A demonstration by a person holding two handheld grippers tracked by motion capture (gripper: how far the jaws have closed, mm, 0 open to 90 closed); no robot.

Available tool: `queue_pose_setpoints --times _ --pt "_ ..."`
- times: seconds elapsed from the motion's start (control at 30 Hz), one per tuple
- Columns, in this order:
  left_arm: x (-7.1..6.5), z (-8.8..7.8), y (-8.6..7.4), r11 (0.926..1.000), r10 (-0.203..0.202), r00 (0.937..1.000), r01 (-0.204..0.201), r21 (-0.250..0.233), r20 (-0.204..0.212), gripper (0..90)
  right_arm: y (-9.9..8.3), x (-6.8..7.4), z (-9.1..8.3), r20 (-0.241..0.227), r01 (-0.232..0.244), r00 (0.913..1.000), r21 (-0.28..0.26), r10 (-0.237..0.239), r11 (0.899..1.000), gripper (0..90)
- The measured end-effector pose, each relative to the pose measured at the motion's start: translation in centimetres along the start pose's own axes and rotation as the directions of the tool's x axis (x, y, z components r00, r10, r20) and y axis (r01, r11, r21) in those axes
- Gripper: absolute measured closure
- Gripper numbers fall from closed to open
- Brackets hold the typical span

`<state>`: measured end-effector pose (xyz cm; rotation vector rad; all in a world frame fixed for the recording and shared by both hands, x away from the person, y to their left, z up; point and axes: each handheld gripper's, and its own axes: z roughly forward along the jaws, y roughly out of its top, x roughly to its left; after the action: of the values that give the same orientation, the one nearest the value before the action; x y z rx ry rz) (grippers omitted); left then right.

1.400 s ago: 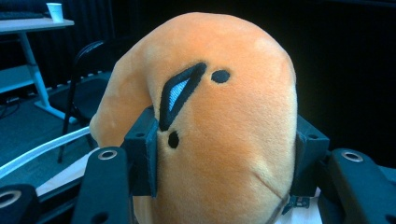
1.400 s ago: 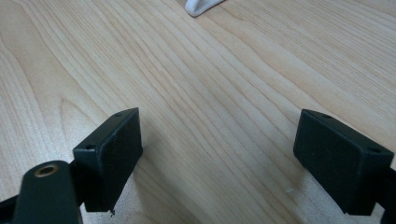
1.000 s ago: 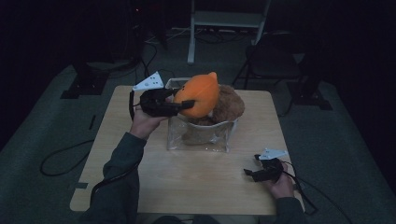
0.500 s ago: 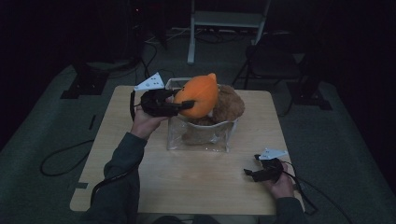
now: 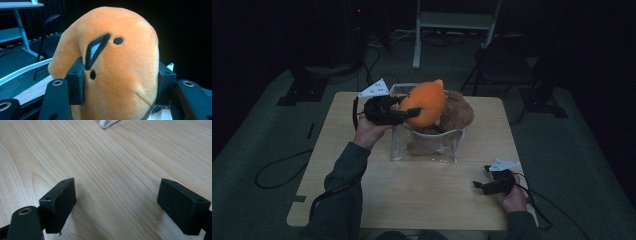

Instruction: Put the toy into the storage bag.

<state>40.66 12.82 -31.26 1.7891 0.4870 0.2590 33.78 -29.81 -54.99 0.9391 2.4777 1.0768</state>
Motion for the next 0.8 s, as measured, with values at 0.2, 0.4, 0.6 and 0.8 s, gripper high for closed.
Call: queue_pose_setpoints --times 0.2,0.4,0.6,0.8 --pt "0.1 0.2 -0.2 1.0 0.001 1.0 -0.001 0.006 -0.008 41.9 0.0 0.0 0.0 0.0 0.0 1.0 0.0 0.0 1.0 14.7" --pt "0.2 0.3 -0.5 0.9999 -0.001 0.9999 0.001 0.013 -0.017 41.9 0.0 0.0 0.0 0.0 0.0 1.0 0.0 0.0 1.0 14.7" --pt "0.5 0.4 -0.8 0.9998 -0.011 0.9995 0.012 0.018 -0.028 41.9 0.0 0.0 0.0 0.0 0.001 1.0 0.0 -0.001 1.0 14.7" --pt "0.7 0.6 -1.1 0.9996 -0.017 0.9993 0.018 0.023 -0.034 41.8 0.0 0.0 0.0 0.0 0.001 1.0 0.0 -0.001 1.0 14.7"
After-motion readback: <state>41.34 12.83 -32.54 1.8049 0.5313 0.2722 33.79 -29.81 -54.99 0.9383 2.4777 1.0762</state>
